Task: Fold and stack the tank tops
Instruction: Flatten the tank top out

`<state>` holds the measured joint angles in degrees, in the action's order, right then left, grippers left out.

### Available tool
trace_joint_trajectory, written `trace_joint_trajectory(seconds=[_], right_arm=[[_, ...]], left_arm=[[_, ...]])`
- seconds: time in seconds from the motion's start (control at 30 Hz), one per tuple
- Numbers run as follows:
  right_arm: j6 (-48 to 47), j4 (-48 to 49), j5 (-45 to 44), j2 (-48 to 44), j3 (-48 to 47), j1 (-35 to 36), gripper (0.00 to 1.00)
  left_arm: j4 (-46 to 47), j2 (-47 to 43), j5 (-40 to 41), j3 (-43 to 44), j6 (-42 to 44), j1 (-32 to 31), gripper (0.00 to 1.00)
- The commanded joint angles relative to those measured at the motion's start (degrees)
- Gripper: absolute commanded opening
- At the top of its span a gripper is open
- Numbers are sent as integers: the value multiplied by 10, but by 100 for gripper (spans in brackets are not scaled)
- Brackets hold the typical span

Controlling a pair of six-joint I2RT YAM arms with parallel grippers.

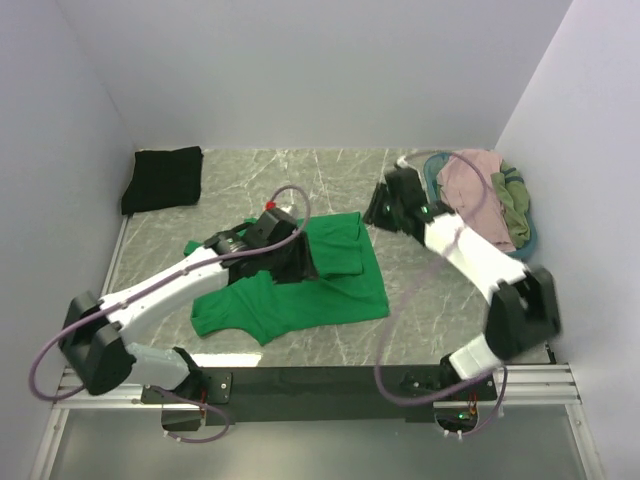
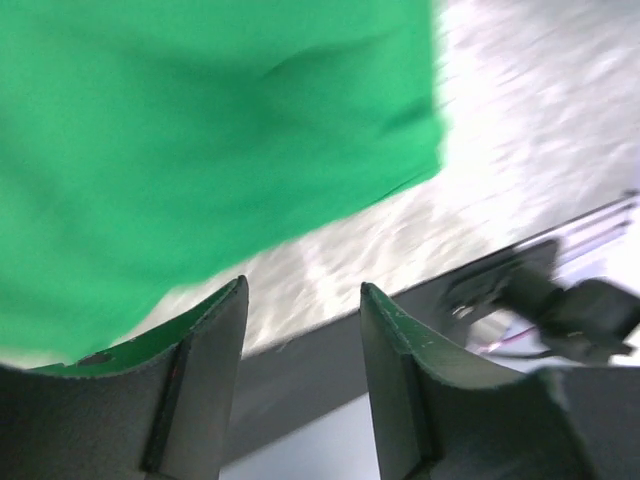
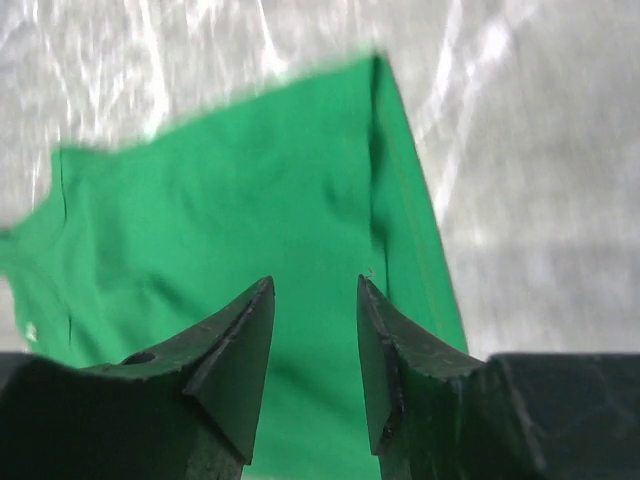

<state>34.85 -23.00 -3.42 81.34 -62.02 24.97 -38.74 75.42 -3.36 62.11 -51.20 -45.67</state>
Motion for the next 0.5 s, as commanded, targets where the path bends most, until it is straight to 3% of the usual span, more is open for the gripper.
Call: trace_joint_trajectory(seconds=[0.0,0.03,0.1,0.13,0.2,0.27,0.47], right_arm=[[-57,32,116,126,-75,-44,45],[-58,38,139,149,-103,-56,45],[-60,31,169,214,-136,-64,43],[-59,28,182,229,-156,-66,42],[-55,31,184,258,-163,-69,43],[-53,31,189,275,-167,-70,44],[-36,59,205,298,-157,-70,47]], left_arm=[[153,58,-45,-11,-22,-8,53],[242,69,-46,-20,-34,-13,52],[318,103,-47,-49,-79,-21,51],[417,114,-52,-59,-90,-25,51],[480,148,-56,-74,-115,-41,52],[516,167,-50,-72,-120,-63,52],[511,206,-37,-83,-137,-84,52]])
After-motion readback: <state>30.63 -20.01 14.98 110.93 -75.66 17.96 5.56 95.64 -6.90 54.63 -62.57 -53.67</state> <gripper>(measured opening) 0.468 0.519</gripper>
